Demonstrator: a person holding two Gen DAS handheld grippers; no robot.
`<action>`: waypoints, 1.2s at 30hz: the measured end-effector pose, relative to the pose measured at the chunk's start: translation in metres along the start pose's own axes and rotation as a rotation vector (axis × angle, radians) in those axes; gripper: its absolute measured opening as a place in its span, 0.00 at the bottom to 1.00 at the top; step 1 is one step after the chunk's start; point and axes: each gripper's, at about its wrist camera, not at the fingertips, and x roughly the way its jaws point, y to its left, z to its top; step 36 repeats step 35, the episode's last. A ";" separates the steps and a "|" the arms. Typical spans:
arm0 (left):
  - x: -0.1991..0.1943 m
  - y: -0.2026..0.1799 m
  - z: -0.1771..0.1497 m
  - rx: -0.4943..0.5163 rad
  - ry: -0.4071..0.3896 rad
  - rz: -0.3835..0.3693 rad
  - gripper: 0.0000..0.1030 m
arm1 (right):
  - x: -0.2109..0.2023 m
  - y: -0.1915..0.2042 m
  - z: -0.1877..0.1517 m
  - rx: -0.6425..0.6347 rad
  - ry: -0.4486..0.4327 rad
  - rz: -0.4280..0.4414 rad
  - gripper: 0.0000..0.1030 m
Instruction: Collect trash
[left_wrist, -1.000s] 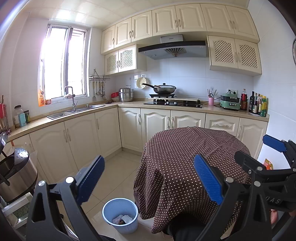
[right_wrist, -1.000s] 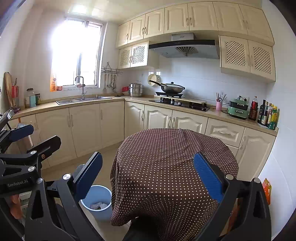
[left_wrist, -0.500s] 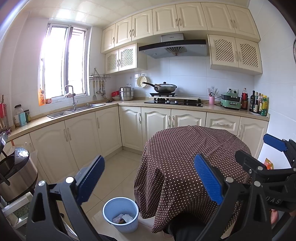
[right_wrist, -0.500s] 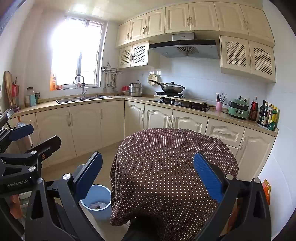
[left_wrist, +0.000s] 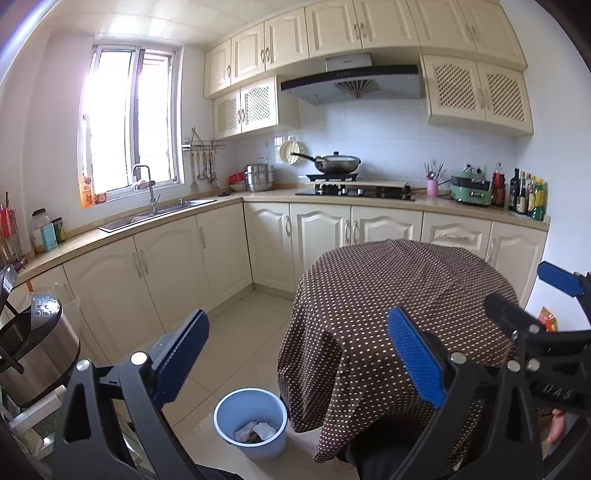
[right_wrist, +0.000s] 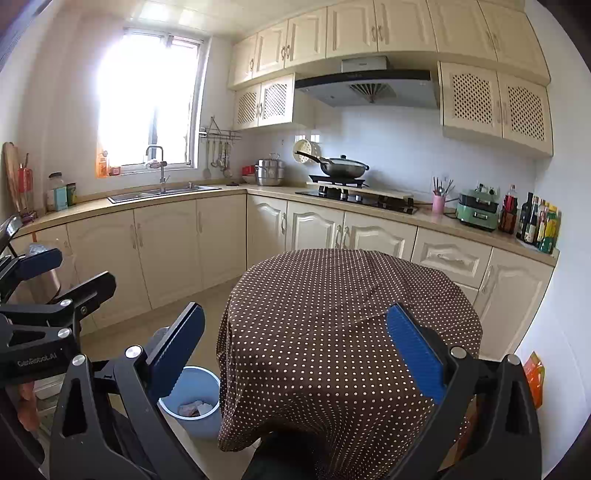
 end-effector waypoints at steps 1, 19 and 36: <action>0.005 0.001 -0.001 0.001 0.009 0.005 0.93 | 0.004 -0.001 0.000 0.004 0.006 0.002 0.93; 0.067 -0.006 0.003 0.015 0.103 0.061 0.93 | 0.073 -0.026 -0.001 0.038 0.081 0.039 0.93; 0.125 -0.028 0.002 0.055 0.201 0.092 0.93 | 0.130 -0.086 -0.004 0.065 0.141 -0.015 0.93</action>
